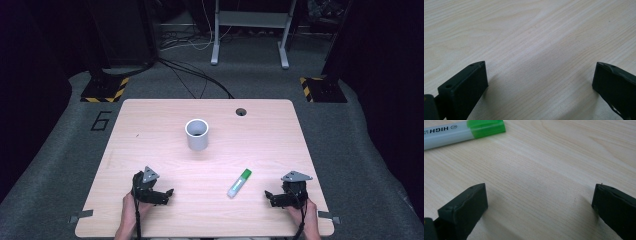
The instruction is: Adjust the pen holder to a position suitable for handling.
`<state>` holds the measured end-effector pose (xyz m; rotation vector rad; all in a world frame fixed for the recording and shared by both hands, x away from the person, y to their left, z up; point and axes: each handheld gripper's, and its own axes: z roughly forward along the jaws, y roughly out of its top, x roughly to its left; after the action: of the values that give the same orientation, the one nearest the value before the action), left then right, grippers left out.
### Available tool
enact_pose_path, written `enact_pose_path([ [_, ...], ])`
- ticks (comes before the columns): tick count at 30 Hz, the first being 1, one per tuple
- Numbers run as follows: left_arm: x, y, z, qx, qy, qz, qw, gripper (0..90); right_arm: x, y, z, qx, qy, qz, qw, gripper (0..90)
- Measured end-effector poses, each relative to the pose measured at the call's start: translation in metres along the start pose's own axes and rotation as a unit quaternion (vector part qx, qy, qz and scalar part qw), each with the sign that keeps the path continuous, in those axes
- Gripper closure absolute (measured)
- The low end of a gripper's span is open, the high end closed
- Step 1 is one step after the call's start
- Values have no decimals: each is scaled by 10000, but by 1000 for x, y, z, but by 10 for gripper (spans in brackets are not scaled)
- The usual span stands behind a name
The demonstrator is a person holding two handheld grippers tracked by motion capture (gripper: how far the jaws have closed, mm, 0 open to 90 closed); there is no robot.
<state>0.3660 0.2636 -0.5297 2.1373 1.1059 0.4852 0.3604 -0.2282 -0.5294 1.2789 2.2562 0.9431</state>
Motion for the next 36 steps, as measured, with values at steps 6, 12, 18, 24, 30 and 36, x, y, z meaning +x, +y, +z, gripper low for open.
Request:
enact_pose_path([
  [6,3,2,-3,-166,-138,-260,9994,3,0,0,0,-6,-6,2,10000,0],
  [12,5,17,-8,-299,-265,-262,9989,3,0,0,0,5,10,-24,10000,0],
  [18,7,34,-11,-362,-335,-229,9985,4,0,0,0,6,10,-24,10000,0],
  [24,9,51,-13,-402,-413,-166,9982,4,-1,0,0,9,13,-34,10000,0],
  [30,10,64,-12,-414,-440,-149,9981,4,0,0,0,5,12,-22,10000,0],
  [36,14,84,-7,-488,-472,-118,9976,5,-1,0,0,5,19,-44,10000,0],
])
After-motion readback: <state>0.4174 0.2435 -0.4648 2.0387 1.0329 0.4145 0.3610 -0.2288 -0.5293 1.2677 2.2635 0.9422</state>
